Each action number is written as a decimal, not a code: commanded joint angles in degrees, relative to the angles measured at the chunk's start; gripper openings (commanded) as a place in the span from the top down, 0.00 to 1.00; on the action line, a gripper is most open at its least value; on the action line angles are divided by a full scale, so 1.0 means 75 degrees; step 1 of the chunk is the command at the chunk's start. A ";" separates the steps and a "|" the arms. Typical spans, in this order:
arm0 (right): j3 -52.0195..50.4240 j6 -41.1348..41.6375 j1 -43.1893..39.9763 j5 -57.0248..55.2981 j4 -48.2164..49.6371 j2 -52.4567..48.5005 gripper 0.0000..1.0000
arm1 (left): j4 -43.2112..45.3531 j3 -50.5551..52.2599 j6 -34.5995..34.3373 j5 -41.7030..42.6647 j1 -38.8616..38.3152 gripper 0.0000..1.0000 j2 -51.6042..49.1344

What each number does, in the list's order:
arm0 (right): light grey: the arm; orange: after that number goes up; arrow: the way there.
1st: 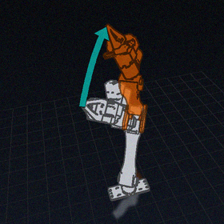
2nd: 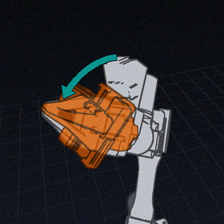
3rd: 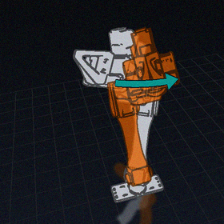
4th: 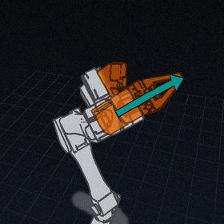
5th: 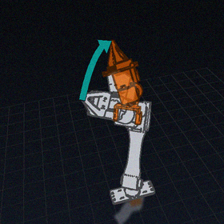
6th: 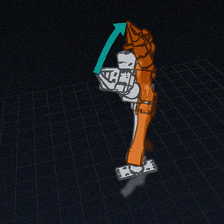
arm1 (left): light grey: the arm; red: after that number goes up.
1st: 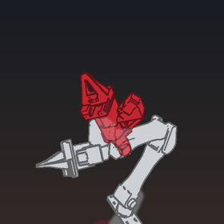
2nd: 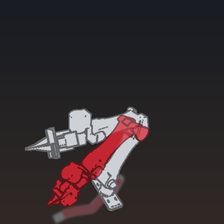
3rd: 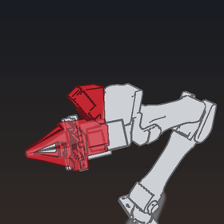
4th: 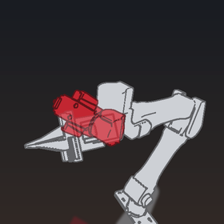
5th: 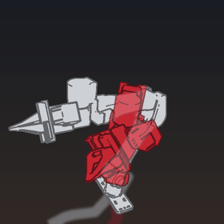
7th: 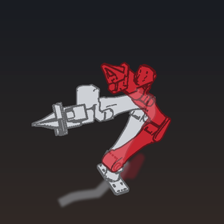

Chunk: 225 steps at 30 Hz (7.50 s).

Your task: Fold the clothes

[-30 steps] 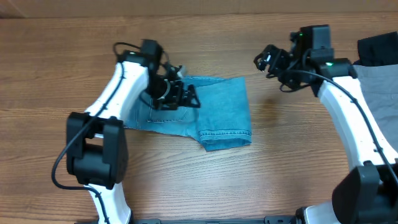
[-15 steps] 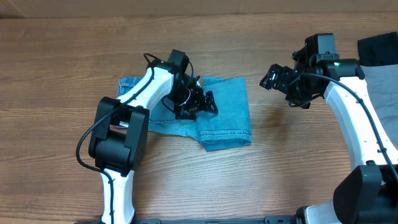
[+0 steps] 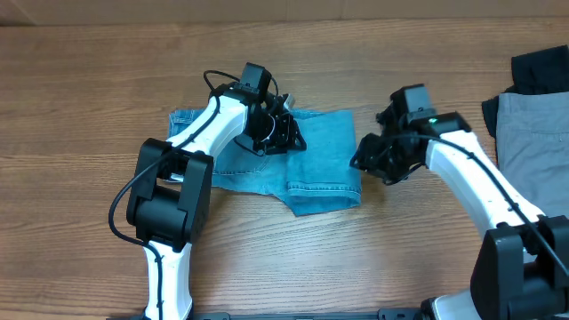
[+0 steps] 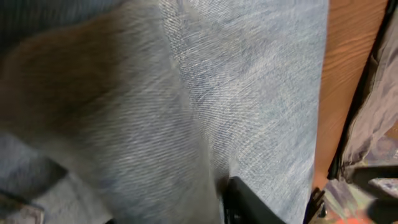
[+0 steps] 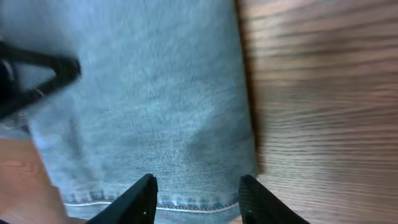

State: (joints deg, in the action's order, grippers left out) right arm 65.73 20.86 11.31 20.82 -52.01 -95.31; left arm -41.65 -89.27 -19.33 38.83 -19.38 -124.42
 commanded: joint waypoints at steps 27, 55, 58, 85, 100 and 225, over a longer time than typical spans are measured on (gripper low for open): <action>-0.1367 0.1055 0.0729 0.0149 0.1728 -0.0198 0.55 | -0.1335 -0.0825 0.1527 -0.0632 0.0338 0.25 0.0082; -0.1367 0.1055 0.0726 0.0093 0.1821 -0.0219 0.55 | -0.2387 -0.0329 0.1207 -0.1763 -0.0839 0.91 0.0172; -0.1367 0.1055 0.0726 0.0093 0.1816 -0.0219 0.55 | -0.2495 -0.0134 0.1096 -0.2238 -0.0816 0.92 0.0026; -0.1367 0.1023 0.0848 0.0096 0.1903 -0.0219 0.03 | -0.4508 -0.1661 0.0682 -0.4779 0.1102 0.00 0.1687; -0.1367 0.0627 0.0848 0.0839 0.2025 -0.0219 0.00 | -0.3856 -0.1614 0.3582 -0.3331 0.4663 0.00 0.1437; 0.0845 -0.0743 -0.0326 0.2725 -0.0073 0.0399 0.96 | -0.5298 -0.4217 0.0259 -0.3719 -0.0449 0.29 0.0376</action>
State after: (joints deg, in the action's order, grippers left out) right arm 70.61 13.96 6.46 40.51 -53.89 -89.56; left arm -81.45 -120.79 -16.60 12.56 -22.61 -123.44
